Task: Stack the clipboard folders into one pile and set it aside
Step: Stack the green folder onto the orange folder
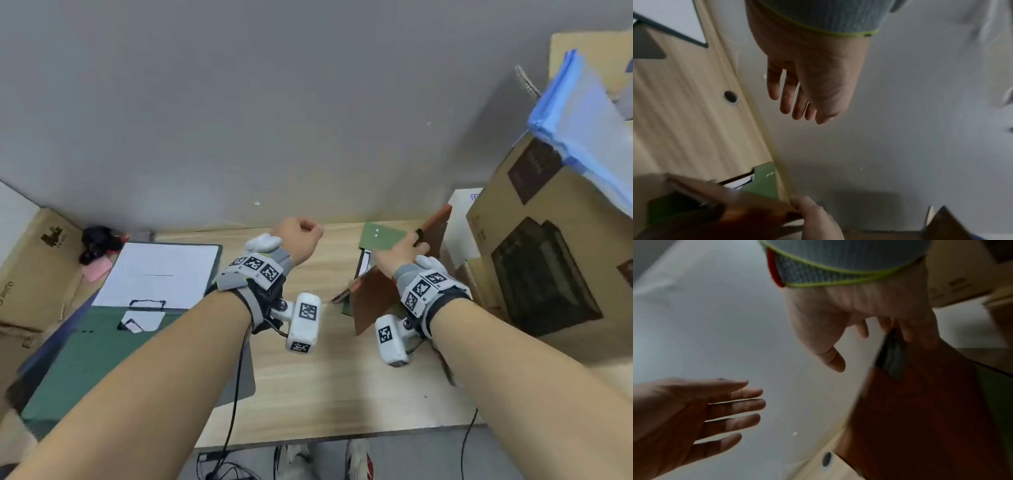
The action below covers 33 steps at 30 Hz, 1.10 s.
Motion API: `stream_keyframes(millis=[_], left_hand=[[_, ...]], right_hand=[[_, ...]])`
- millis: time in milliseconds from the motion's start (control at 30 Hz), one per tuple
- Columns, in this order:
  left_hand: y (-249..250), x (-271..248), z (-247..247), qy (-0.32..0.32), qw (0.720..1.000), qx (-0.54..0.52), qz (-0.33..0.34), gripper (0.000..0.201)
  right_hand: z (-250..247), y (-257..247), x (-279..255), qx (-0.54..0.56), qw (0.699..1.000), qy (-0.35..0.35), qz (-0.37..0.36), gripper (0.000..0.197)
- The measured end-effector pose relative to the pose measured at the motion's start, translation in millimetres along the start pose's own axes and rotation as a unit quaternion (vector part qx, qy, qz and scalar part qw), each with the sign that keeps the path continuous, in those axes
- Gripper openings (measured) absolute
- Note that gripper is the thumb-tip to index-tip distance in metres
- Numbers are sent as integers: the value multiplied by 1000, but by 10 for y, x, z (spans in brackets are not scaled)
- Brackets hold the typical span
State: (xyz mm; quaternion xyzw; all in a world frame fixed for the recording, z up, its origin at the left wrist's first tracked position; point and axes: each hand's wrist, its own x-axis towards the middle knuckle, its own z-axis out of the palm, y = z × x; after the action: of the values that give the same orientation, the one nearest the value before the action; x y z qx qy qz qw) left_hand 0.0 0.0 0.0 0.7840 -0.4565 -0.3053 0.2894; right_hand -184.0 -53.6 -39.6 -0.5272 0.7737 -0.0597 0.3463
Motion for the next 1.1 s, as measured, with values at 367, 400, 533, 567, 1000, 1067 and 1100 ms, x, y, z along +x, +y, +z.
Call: stream_keyframes(millis=[367, 400, 533, 567, 1000, 1067, 1100], left_hand=[[-742, 231, 363, -331, 942, -39, -34, 58], [-780, 243, 347, -347, 934, -63, -54, 59], [-943, 352, 134, -351, 910, -177, -134, 46], [-1024, 386, 66, -348, 905, -194, -151, 57], [-2195, 539, 14, -161, 956, -25, -245, 14], [-2341, 519, 90, -150, 953, 12, -262, 13], [-2381, 511, 123, -148, 950, 35, -272, 11]], right_hand=[[434, -328, -3, 16, 993, -103, 47, 24], [458, -424, -66, -6, 991, -126, 31, 23], [718, -805, -241, -2, 980, -199, -22, 21], [812, -865, -260, 38, 971, -234, -21, 27], [1290, -642, 428, 51, 968, -243, 40, 38], [1237, -448, 685, -12, 977, -208, 49, 43], [1203, -366, 762, -32, 977, -206, 46, 45]])
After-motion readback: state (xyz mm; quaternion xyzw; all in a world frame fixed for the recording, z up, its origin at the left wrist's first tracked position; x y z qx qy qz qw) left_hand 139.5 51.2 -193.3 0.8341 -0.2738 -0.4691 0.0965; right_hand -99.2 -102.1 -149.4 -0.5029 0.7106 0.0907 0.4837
